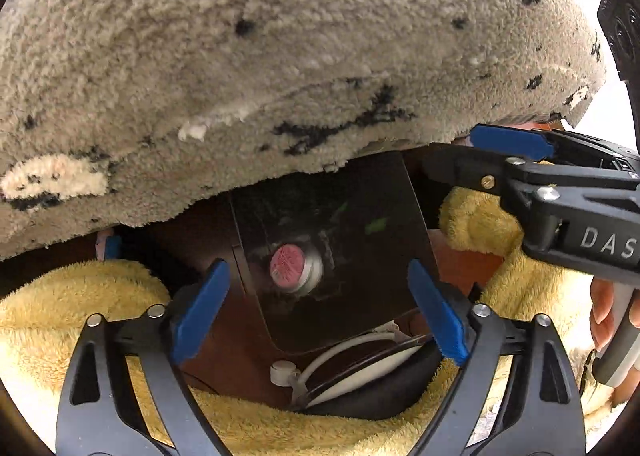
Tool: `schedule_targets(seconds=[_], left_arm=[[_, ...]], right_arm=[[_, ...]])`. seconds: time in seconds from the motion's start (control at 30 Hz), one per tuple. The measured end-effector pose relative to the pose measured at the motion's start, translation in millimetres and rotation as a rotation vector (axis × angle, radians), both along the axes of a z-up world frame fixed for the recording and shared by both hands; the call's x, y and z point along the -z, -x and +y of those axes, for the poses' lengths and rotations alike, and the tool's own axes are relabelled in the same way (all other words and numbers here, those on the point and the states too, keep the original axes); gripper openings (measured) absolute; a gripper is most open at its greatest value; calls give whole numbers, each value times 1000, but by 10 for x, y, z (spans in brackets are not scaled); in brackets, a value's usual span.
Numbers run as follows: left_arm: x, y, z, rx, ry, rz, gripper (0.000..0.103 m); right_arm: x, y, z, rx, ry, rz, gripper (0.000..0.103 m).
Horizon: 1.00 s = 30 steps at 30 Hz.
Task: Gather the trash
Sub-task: 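Lower both tools past the bed edge and release tin and spool into the bin, then grasp the white tape roll with the left tool while the right tool grasps the yellow tube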
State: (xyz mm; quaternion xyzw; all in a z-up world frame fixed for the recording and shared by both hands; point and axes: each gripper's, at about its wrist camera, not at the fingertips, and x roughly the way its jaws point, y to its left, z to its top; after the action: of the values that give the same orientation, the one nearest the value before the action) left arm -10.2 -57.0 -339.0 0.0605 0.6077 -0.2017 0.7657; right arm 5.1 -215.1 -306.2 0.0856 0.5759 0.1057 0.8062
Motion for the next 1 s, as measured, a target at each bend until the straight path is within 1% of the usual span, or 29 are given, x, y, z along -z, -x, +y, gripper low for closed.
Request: schedule_targets(seconds=[0.07, 0.2, 0.37, 0.47, 0.63, 0.7, 0.8, 1.0], left_arm=[[-84, -32, 79, -5, -9, -13, 88], [-326, -78, 178, -14, -14, -64, 89], [-728, -145, 339, -47, -20, -176, 89], [-947, -88, 324, -62, -25, -249, 89], [-1328, -181, 463, -93, -21, -359, 89], [-1495, -236, 530, -105, -25, -399, 89], [-1595, -284, 546, -122, -23, -439, 89], [-1674, -384, 587, -156, -26, -505, 89]], right_arm=[[-66, -1, -15, 8, 7, -17, 62], [-271, 15, -81, 31, 47, -73, 68], [-699, 76, -198, 51, 78, -188, 70], [-927, 102, -247, 63, 83, -241, 70], [-1233, 87, -289, 76, 102, -318, 71], [-1291, 53, -327, 76, 112, -348, 71], [-1376, 7, -332, 81, 124, -387, 71], [-1549, -128, -298, 79, 140, -442, 71]])
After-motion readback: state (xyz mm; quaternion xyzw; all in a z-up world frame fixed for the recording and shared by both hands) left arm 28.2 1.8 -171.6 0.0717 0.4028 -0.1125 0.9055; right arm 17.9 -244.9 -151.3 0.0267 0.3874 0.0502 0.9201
